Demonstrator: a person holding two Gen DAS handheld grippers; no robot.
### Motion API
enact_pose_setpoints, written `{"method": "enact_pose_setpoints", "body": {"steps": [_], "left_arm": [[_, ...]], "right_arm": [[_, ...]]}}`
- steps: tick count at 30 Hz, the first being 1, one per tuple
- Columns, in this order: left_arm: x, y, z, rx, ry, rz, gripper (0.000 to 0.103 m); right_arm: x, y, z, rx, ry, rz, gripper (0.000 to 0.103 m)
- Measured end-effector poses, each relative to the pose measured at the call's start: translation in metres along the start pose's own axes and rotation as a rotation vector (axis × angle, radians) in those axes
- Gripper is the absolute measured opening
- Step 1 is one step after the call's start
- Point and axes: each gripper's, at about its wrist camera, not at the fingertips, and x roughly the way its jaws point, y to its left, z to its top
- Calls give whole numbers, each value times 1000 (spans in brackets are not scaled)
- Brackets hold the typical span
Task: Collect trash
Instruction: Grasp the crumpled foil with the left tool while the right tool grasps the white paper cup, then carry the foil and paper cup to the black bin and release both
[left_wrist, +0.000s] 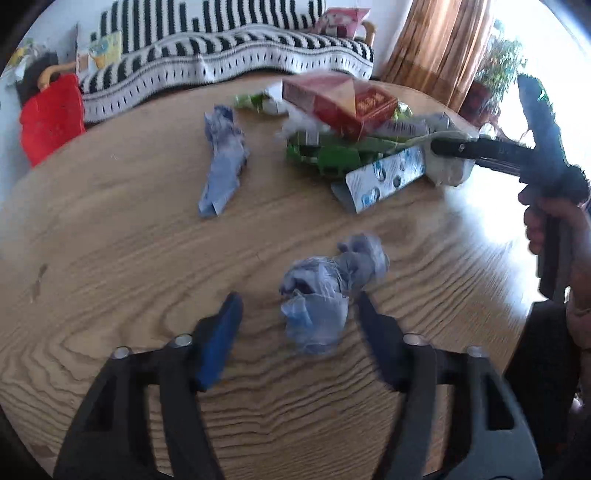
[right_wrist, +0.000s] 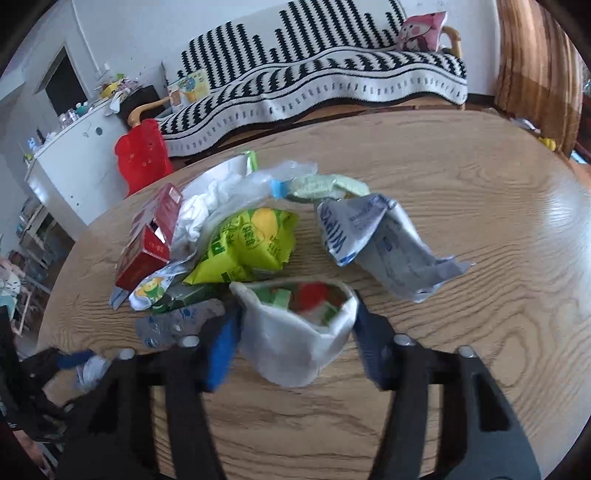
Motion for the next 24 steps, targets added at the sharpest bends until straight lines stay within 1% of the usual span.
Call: {"method": "enact_pose_setpoints", "body": {"steps": [1,3,5,9,13,15,19,24], "left_arm": [[1,-4,1,17,5,3,50],[3,-11,4,25,0,-7,28],[3,-14,7,5,-4,-16,26],[-7,-23,11,-20,-78,-6,24],[-16,-26,10,-63,-128,16,24],[-19,-26,9,-80,-136,29,24],[-19,-18,9,-100,-132,43,24],[-21,-12,8,-112,-126,50,24]], "right_arm": [[0,0,-1,-2,-2,5,55],[-2,1,-4,-8,-6,18,54],[-9,4,-6,-29,-33,11,54],[-35,3,-12,-59,-137,-49,54],[-55,-5,-17,-47,-206,-70,54],[-59,-8,-20,-47,-213,-77,54],[-59,-13,-21,-34,-200,-71,54],[-57,-9,-21,-37,-184,-59,54]]}}
